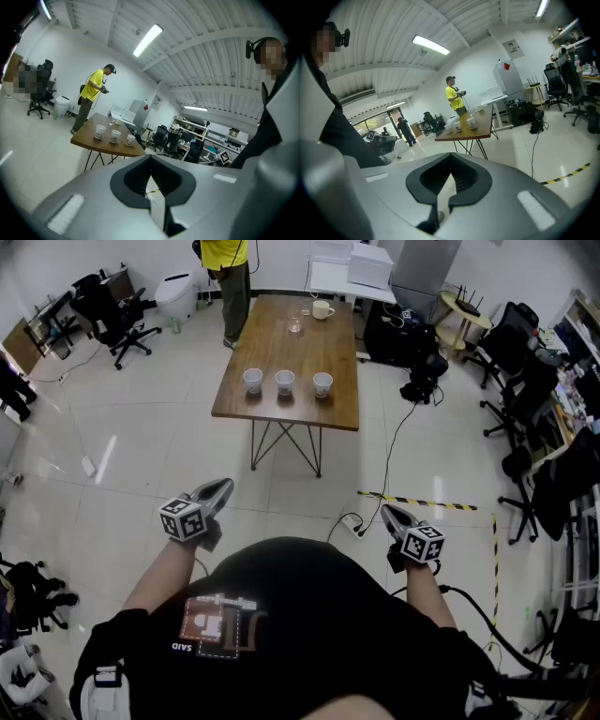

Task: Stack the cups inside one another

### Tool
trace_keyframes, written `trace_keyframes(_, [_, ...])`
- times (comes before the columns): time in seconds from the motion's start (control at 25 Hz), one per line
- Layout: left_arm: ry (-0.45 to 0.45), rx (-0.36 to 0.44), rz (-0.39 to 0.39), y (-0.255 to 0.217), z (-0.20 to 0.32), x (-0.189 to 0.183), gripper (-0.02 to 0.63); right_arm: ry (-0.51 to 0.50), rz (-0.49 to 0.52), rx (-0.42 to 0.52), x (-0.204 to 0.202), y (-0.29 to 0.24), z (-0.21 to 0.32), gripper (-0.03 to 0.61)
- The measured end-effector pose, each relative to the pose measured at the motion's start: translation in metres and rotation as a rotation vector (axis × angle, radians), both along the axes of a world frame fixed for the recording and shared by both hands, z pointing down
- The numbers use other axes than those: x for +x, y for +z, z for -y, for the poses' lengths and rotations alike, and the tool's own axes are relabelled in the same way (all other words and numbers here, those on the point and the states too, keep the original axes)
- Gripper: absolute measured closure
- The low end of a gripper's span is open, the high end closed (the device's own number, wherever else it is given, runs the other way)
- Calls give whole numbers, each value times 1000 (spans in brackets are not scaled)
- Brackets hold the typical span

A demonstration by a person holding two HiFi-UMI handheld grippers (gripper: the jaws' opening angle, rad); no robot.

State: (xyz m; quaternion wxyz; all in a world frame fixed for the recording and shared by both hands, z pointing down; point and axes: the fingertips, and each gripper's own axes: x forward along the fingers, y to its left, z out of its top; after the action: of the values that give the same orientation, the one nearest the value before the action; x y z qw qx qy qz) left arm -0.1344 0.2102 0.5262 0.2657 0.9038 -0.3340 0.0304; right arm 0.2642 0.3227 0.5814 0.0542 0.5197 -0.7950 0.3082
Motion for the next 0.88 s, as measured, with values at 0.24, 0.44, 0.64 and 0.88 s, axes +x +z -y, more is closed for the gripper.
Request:
trace_keyframes(0.24, [-14, -11, 6, -3, -30, 57, 612, -75, -41, 7, 45, -5, -15, 565])
trace_keyframes(0.44, [-57, -26, 18, 0, -55, 76, 612, -142, -40, 5, 62, -2, -18, 565])
trace_keyframes(0.64, [-89, -42, 21, 6, -64, 73, 612, -193, -39, -6, 57, 3, -6, 565])
trace_keyframes(0.88, [-98, -55, -2, 26, -31, 33, 612, -211, -59, -16, 16, 6, 33, 565])
